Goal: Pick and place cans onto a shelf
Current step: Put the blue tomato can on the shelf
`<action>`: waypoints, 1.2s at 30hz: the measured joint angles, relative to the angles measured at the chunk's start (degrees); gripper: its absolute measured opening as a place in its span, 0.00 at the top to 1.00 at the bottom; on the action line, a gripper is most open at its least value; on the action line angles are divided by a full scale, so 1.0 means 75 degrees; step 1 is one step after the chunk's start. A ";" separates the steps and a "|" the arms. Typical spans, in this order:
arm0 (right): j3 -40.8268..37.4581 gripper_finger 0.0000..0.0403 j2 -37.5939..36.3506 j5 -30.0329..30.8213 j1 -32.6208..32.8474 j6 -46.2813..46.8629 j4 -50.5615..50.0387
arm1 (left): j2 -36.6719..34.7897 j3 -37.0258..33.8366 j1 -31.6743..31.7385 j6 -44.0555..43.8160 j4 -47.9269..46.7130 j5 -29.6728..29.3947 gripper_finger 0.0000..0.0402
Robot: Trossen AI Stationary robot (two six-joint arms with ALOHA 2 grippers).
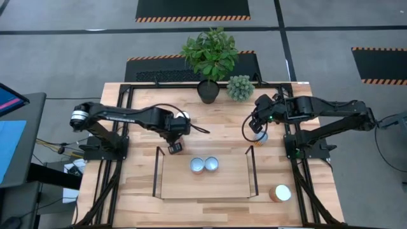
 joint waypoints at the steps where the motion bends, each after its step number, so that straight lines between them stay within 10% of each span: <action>1: 0.0000 0.67 0.0000 0.0000 0.0000 0.0002 0.0003 | 0.0010 0.0273 -0.0090 -0.0038 -0.0244 -0.0069 1.00; 20: 0.0000 0.67 0.0000 -0.0020 0.0003 0.0079 0.0012 | 0.0090 0.1495 -0.2473 -0.2531 -0.0870 -0.0119 1.00; 36: 0.0000 0.67 0.0003 -0.0041 0.0026 0.0122 0.0057 | 0.1040 0.1492 -0.2892 -0.2723 -0.0849 0.0112 1.00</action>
